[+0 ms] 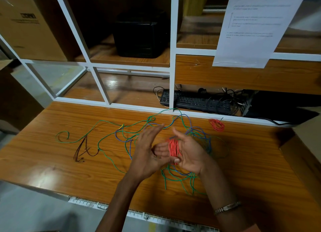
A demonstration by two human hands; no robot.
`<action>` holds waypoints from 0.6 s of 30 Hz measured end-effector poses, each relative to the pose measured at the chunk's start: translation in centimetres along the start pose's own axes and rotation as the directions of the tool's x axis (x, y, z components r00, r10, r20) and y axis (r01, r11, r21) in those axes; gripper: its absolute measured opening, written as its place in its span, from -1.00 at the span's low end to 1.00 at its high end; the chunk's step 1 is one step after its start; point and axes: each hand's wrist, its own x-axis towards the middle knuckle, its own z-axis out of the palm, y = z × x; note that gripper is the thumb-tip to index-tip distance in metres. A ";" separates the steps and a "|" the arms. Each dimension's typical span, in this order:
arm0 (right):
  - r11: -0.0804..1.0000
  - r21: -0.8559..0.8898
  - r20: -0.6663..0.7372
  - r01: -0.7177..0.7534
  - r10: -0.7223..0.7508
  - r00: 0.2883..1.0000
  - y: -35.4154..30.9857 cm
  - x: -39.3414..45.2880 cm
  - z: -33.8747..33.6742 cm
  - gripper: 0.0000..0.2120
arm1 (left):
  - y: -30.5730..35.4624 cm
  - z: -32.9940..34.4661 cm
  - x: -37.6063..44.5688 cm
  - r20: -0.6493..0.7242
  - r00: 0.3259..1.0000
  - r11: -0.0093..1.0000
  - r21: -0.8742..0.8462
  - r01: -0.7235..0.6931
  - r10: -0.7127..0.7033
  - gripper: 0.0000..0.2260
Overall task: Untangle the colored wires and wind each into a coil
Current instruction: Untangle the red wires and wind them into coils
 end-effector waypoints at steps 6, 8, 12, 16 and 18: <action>0.996 -0.085 -0.047 -0.016 0.012 0.999 1.7 1.1 0.5 -0.40 | 0.4 -0.6 -0.8 0.396 0.902 0.845 -0.411 0.342 -0.172 -0.07; 0.996 -0.088 -0.053 -0.013 0.008 0.999 1.7 1.3 0.3 -0.44 | 0.2 -0.3 -1.0 0.349 0.916 0.834 -0.430 0.345 -0.199 -0.09; 0.986 -0.165 -0.166 -0.004 -0.024 0.986 2.4 1.9 0.4 -0.41 | -0.7 0.9 -1.3 0.376 0.898 0.831 -0.407 0.380 -0.227 -0.13; 0.963 -0.270 -0.333 0.000 -0.094 0.938 3.3 2.7 0.3 -0.31 | -1.4 2.1 -1.8 0.358 0.901 0.845 -0.377 0.380 -0.246 -0.26; 0.953 -0.303 -0.403 -0.018 -0.111 0.909 3.8 3.3 -0.2 -0.25 | -1.5 2.5 -2.0 0.319 0.918 0.869 -0.355 0.345 -0.234 -0.33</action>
